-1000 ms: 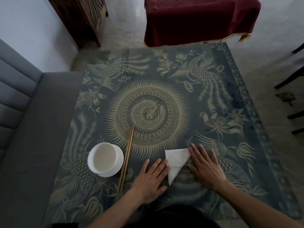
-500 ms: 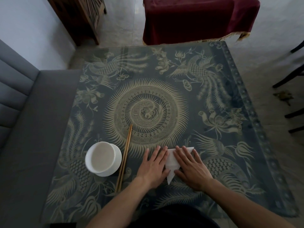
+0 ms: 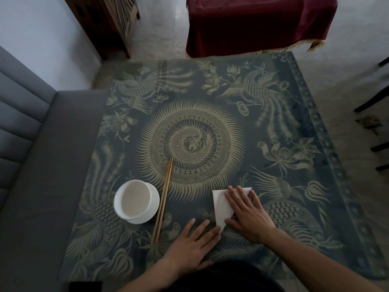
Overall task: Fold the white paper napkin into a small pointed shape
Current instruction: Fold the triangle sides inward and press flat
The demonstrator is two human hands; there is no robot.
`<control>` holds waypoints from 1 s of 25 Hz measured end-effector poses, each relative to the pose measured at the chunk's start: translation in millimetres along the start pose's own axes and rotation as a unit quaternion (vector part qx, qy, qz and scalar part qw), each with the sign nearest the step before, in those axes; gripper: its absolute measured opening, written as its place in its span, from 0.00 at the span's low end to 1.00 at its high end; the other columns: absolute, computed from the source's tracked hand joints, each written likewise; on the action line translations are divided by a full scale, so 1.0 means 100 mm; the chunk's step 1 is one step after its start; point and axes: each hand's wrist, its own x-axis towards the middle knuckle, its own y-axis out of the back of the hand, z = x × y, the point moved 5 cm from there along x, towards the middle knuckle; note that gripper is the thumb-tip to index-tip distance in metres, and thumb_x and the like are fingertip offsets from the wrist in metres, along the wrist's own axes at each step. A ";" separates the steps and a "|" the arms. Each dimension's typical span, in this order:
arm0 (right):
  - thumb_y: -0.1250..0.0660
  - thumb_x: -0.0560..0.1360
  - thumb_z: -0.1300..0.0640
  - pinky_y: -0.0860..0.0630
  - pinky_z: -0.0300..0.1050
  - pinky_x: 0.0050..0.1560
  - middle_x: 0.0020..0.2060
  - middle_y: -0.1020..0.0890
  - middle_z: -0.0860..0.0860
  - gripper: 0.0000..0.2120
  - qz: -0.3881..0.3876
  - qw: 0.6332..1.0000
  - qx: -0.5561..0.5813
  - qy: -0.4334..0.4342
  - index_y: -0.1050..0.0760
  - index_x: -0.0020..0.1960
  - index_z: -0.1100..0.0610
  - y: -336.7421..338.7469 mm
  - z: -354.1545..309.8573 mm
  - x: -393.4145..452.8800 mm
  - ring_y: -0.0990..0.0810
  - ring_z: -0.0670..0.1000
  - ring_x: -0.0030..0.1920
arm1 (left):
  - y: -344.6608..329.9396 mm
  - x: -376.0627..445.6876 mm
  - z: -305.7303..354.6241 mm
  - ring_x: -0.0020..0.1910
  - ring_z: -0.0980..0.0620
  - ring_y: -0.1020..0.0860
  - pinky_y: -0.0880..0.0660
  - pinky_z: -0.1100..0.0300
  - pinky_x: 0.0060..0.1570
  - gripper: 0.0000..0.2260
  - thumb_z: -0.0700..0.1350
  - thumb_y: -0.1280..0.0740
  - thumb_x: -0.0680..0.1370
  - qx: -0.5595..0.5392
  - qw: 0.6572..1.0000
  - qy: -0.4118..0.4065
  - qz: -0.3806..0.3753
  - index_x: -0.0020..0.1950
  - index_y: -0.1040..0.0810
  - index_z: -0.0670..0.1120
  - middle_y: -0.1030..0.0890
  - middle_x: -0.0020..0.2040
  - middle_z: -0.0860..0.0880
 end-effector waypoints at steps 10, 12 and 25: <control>0.59 0.75 0.27 0.64 0.61 0.74 0.77 0.67 0.52 0.44 -0.003 0.999 0.018 -0.049 0.67 0.78 0.56 0.03 -0.11 0.10 0.71 0.51 0.75 | 0.38 0.44 -0.49 0.77 0.50 0.66 0.62 0.40 0.74 0.32 0.62 0.57 0.82 -0.056 0.988 0.142 0.015 0.80 0.60 0.46 0.62 0.80 0.50; 0.60 0.74 0.26 0.66 0.60 0.74 0.76 0.69 0.52 0.45 -0.005 0.997 0.027 -0.069 0.68 0.77 0.57 0.02 -0.13 0.14 0.72 0.51 0.74 | 0.40 0.58 -0.49 0.77 0.50 0.66 0.64 0.41 0.73 0.33 0.64 0.60 0.81 -0.056 0.989 0.138 0.004 0.80 0.62 0.46 0.64 0.79 0.50; 0.67 0.77 0.33 0.65 0.59 0.74 0.79 0.58 0.49 0.37 0.039 0.985 0.026 -0.164 0.62 0.79 0.53 -0.06 0.39 -0.04 0.67 0.50 0.76 | 0.25 0.65 -0.44 0.75 0.53 0.70 0.66 0.41 0.73 0.32 0.62 0.60 0.80 -0.075 0.990 0.117 0.013 0.79 0.65 0.48 0.68 0.78 0.52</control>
